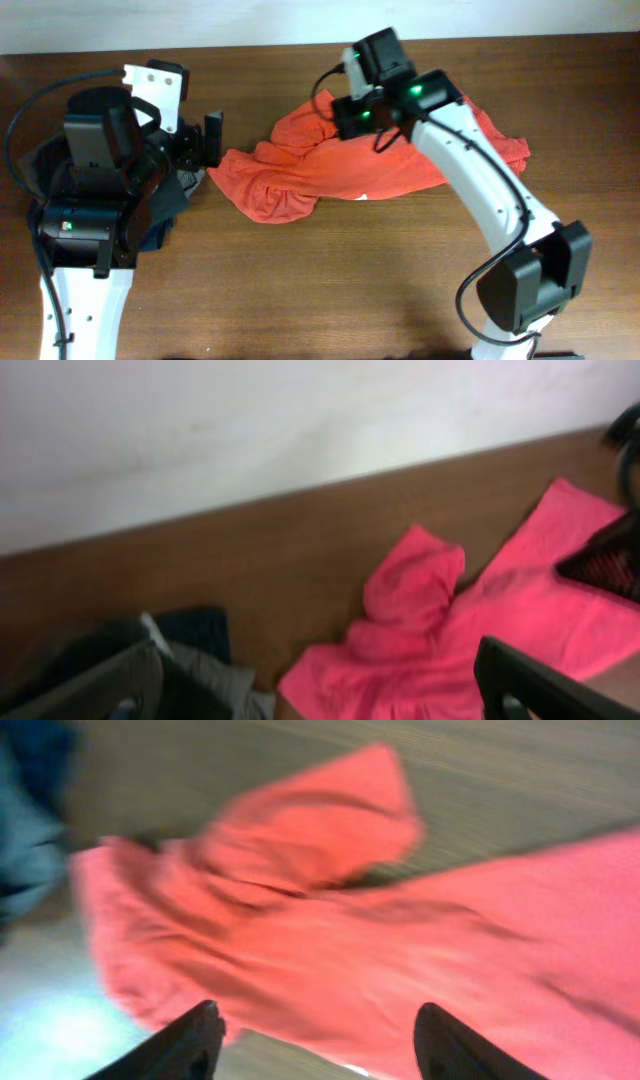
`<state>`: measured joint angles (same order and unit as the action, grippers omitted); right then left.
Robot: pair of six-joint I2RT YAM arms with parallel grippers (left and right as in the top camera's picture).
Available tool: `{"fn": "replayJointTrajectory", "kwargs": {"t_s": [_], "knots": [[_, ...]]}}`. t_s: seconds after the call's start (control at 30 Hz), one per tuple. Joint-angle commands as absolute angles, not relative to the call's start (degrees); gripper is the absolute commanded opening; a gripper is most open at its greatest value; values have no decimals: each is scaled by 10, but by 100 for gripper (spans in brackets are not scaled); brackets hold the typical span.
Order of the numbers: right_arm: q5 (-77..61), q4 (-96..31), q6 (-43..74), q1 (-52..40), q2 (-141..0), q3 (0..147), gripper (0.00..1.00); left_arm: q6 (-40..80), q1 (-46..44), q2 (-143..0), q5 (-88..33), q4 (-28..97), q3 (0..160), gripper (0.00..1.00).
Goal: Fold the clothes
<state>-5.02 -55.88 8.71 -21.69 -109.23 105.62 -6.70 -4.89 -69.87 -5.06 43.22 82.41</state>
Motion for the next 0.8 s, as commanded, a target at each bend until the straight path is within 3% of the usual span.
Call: {"fn": "replayJointTrajectory", "kwargs": {"t_s": [0.0, 0.3, 0.37, 0.47, 0.5, 0.77], "knots": [[3, -580, 124, -136, -1082, 1058, 76, -76, -51, -706, -56, 448, 835, 99], [-123, -610, 124, 34, -1095, 1058, 78, -92, -54, -835, -166, 411, 835, 98], [-123, -618, 123, 51, -1095, 1057, 79, -103, -59, -887, -197, 382, 835, 94], [-123, -639, 123, 66, -1095, 1057, 79, -122, -74, -973, -230, 317, 835, 89], [-123, -648, 123, 69, -1095, 1057, 80, -123, -81, -1000, -230, 291, 836, 84], [-123, -713, 103, 68, -1095, 1056, 80, -123, -136, -1166, -225, 48, 843, 82]]}}
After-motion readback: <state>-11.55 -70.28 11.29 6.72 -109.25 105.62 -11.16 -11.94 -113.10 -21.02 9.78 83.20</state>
